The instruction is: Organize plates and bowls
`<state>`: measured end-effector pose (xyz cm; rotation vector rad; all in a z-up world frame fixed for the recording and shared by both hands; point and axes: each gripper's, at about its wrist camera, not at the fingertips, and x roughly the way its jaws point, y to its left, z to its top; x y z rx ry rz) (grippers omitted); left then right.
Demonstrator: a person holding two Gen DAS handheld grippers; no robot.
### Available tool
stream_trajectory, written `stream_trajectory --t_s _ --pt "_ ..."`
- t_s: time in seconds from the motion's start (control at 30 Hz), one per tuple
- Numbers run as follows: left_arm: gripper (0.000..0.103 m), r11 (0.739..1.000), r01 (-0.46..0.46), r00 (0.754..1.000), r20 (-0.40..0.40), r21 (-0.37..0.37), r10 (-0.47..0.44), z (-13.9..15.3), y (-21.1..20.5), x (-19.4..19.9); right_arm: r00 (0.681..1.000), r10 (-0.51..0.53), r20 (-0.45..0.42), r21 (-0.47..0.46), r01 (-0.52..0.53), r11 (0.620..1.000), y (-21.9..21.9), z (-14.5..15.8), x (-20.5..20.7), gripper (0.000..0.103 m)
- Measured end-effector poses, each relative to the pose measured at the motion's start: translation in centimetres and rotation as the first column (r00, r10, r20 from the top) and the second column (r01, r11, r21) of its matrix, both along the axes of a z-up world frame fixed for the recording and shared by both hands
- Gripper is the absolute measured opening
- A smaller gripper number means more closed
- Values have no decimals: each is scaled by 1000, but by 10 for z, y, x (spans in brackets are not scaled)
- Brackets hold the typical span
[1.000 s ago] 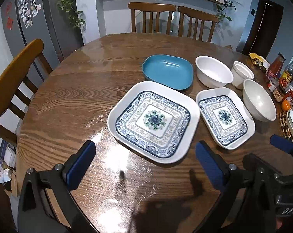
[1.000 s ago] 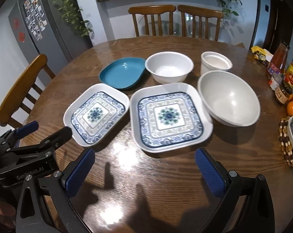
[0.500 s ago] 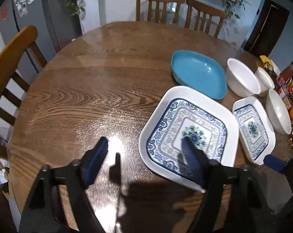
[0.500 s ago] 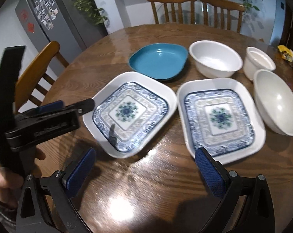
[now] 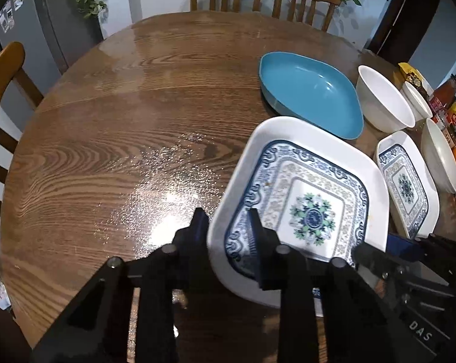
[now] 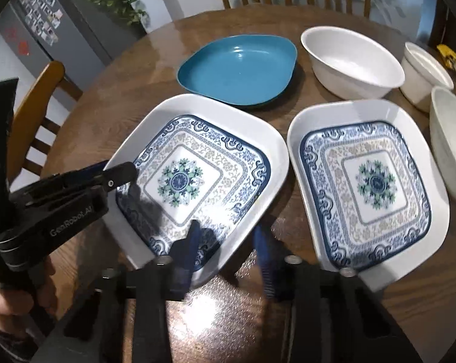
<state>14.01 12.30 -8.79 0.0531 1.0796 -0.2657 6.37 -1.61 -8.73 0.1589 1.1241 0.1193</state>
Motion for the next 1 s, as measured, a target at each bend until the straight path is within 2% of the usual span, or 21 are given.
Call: stream_trajectory --t_s 0.13,0.23,0.33,0.47,0.53,0.67,1.0 --pt "22 1000 0 1000 -5 -4 0 2 1 0 1000 -8 3 -7 8 1000 -2 -1 1 19" --pt "18 1000 -3 1000 -5 -2 3 3 3 -3 1000 -6 3 -5 6 1000 -5 -1 1 18" --pt "14 999 -44 999 -3 -15 44 5 13 -12 1000 4 -2 -2 -4 1000 -6 0 -1 17" --pt "14 995 -103 994 42 2 103 18 32 -39 998 63 8 5 -63 998 5 7 -8 17" --pt "14 988 -156 986 61 5 155 25 47 -55 990 142 27 4 -142 990 25 17 -13 17" --pt "14 965 -260 964 62 -6 260 28 76 -82 969 244 23 1 -244 970 53 17 -16 17" --pt "14 926 -377 926 9 -14 377 14 96 -108 933 360 -3 -29 -360 933 85 4 -33 18"
